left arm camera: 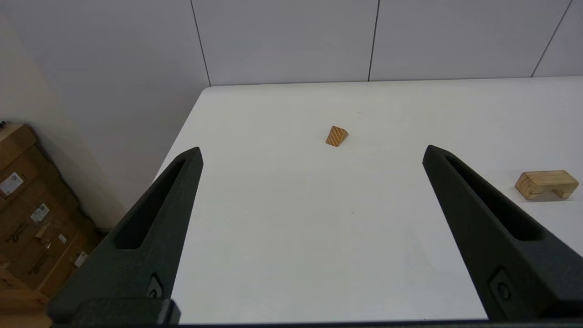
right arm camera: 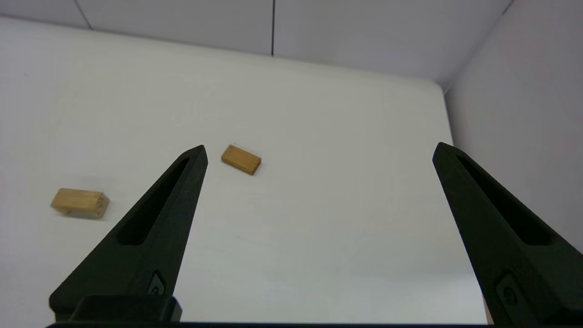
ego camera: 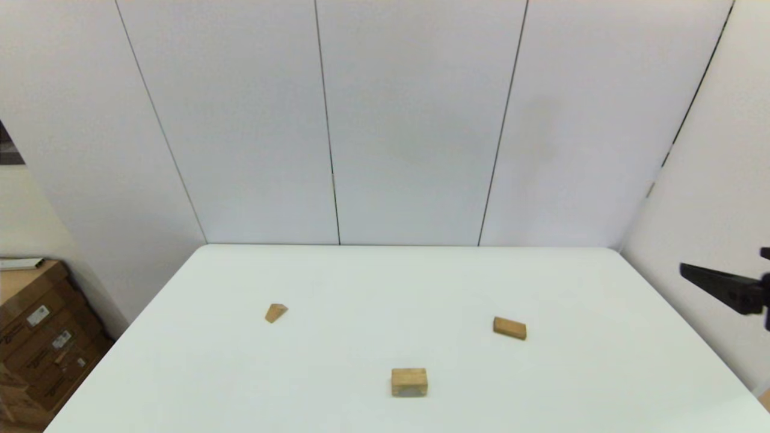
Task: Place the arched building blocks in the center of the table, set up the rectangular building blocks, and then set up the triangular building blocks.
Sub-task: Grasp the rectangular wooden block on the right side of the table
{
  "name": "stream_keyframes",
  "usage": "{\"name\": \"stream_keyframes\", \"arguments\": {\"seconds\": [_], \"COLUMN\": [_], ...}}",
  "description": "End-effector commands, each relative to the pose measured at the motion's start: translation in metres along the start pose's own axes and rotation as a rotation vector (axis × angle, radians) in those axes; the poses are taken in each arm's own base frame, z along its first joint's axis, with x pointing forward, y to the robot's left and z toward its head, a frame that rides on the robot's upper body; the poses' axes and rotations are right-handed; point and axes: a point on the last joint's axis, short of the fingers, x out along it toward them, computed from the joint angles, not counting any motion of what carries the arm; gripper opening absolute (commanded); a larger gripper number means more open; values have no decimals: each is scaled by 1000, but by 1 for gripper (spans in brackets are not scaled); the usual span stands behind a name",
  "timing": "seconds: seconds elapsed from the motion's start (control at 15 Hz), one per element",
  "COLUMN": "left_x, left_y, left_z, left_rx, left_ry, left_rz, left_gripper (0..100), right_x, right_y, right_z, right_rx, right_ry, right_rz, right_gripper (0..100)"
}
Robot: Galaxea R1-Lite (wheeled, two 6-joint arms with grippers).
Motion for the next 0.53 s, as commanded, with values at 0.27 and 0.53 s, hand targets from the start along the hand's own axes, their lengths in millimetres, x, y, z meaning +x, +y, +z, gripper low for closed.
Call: {"name": "stream_keyframes", "arguments": {"seconds": [0.27, 0.53], "left_x": [0, 0], "left_y": [0, 0], "left_z": [0, 0], "left_rx": [0, 0], "left_ry": [2, 2], "left_rz": [0, 0], "left_gripper": [100, 100], "right_x": [154, 192], "right_y": [-18, -16], "right_z": [1, -14], "right_rx": [2, -124], "right_ry": [487, 613], "right_rz": [25, 105], "right_gripper": [100, 100]}}
